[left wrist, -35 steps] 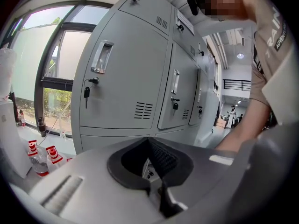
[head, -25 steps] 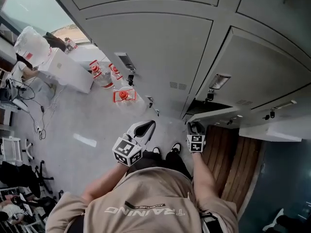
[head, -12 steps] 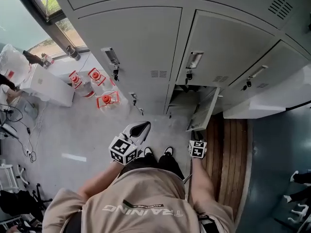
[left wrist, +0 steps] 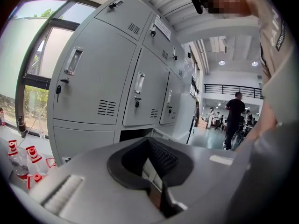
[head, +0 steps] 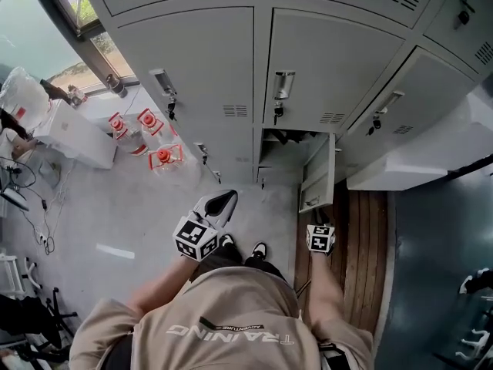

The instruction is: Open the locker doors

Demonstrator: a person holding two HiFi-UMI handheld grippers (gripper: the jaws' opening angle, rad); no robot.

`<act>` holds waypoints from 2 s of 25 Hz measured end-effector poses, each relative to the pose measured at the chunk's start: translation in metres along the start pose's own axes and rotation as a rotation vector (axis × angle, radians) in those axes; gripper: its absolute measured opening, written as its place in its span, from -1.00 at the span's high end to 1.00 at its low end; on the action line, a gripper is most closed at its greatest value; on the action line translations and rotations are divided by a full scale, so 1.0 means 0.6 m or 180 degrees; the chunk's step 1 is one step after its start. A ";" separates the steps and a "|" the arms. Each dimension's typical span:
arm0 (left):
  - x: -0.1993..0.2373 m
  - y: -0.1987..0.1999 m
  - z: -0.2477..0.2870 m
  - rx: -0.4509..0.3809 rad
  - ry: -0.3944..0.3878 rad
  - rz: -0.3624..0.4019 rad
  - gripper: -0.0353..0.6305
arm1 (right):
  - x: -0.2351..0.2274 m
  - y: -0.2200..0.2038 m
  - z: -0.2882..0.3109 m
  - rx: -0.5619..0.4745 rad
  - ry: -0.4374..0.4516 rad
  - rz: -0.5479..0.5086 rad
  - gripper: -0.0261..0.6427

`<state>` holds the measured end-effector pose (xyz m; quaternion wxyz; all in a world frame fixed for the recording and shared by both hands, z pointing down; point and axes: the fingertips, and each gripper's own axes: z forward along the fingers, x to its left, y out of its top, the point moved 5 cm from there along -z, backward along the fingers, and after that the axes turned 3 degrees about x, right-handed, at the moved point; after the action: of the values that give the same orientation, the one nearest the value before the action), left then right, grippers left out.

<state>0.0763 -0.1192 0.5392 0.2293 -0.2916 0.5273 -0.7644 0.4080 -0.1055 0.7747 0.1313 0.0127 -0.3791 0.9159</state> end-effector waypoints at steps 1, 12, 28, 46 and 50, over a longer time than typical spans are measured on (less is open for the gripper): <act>-0.005 -0.004 0.002 -0.0022 0.0014 0.0004 0.88 | -0.005 -0.004 0.000 -0.0023 0.0001 -0.0003 0.71; -0.011 -0.017 -0.060 -0.0129 0.0432 -0.0093 0.87 | 0.071 0.034 -0.094 -0.0615 0.0431 0.0127 0.89; 0.096 -0.022 -0.266 -0.0309 0.0800 -0.0022 0.87 | 0.395 0.348 -0.280 -0.1627 0.1275 -0.0289 0.89; 0.237 -0.040 -0.457 -0.0413 0.0451 0.0105 0.87 | 0.612 0.403 -0.398 -0.1927 0.0705 -0.0140 0.89; 0.262 -0.031 -0.450 -0.0426 0.0506 0.0095 0.87 | 0.621 0.419 -0.387 -0.1913 0.0725 -0.0228 0.89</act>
<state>-0.2240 -0.0349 0.5147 0.1781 -0.2368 0.5980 -0.7447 0.0032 -0.0278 0.4815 0.2030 -0.1159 -0.6148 0.7533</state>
